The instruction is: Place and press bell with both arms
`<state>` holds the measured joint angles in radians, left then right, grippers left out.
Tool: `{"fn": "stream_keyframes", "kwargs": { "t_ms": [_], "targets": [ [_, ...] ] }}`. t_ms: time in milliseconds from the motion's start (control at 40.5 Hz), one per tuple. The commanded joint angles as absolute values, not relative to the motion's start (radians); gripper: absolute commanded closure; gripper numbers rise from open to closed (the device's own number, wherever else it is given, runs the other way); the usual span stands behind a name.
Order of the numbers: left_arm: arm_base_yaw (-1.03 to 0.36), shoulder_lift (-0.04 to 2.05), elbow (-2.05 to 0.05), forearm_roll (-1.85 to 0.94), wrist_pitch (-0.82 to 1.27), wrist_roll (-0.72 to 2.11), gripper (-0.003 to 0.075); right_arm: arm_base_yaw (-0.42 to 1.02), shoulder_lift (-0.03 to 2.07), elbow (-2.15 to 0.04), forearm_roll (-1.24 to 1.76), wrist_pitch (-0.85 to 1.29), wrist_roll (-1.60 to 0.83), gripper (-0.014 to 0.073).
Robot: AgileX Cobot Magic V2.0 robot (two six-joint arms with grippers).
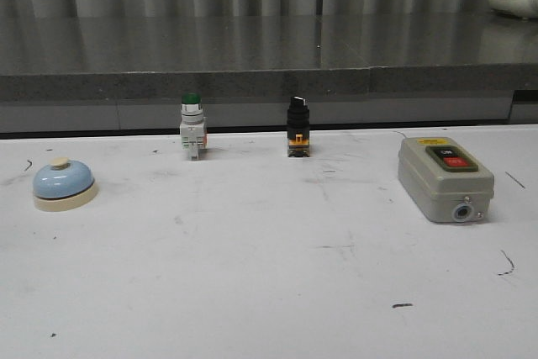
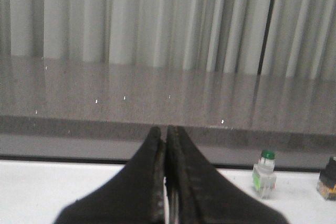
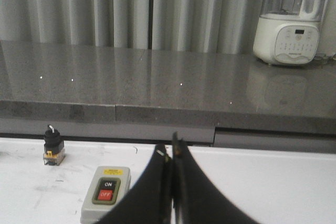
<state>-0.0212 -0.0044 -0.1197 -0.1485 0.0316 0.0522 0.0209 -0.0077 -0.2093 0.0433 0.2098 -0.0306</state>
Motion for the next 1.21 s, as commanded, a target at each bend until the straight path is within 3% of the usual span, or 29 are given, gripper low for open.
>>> {"fn": "stream_keyframes", "kwargs": {
  "t_ms": [0,346,938,988,1062,1136,1185],
  "targets": [
    [-0.028,0.026,-0.263,-0.157,0.020,0.043,0.0740,0.014,0.053,-0.342,0.029,0.218,-0.037,0.0663],
    [-0.028,0.317,-0.636,-0.157,0.385,0.043,0.0740,0.014,0.350,-0.640,0.029,0.446,-0.037,0.0663],
    [-0.028,0.517,-0.559,-0.157,0.441,0.043,0.0739,0.014,0.589,-0.646,0.029,0.542,-0.037,0.0657],
    [-0.028,0.522,-0.555,-0.157,0.441,0.043,0.0738,0.014,0.599,-0.646,0.029,0.543,-0.037,0.0629],
    [-0.028,0.522,-0.555,-0.153,0.443,0.043,0.0704,0.014,0.610,-0.646,0.029,0.544,-0.037,0.0505],
    [-0.028,0.522,-0.555,-0.146,0.444,0.047,0.0595,0.014,0.618,-0.646,0.029,0.545,-0.037,0.0349],
    [-0.028,0.522,-0.555,-0.145,0.442,0.047,0.0458,0.014,0.621,-0.646,0.029,0.545,-0.037,0.0234]
  ]
}}
